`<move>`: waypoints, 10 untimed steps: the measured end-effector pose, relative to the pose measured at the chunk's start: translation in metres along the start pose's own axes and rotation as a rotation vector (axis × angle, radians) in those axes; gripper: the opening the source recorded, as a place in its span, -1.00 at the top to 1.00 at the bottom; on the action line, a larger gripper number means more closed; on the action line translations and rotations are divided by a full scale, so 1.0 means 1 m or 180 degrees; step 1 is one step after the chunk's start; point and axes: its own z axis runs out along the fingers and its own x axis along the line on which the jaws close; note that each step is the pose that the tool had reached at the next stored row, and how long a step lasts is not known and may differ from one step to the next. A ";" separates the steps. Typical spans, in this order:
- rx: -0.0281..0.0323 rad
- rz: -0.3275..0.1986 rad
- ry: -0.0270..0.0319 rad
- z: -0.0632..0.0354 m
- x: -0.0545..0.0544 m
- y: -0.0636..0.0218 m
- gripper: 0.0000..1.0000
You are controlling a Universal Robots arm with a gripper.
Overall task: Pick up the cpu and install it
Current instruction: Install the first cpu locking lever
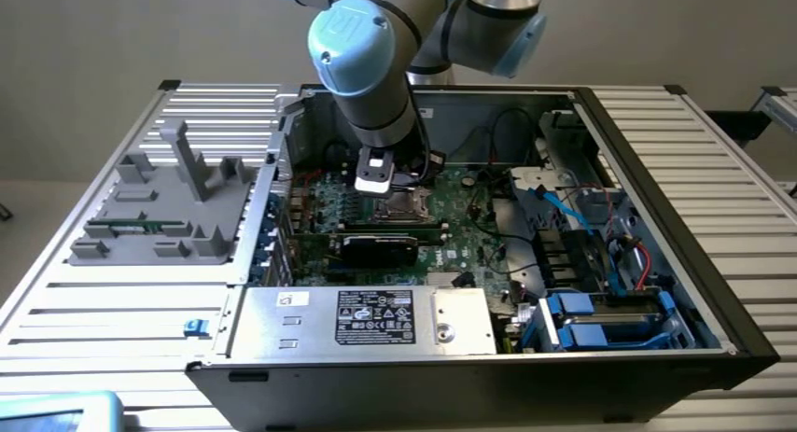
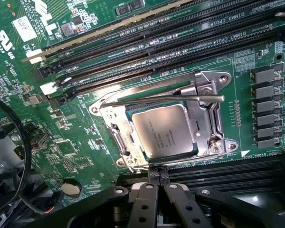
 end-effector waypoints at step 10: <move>0.0001 0.0000 0.0000 -0.0002 0.001 -0.0006 0.77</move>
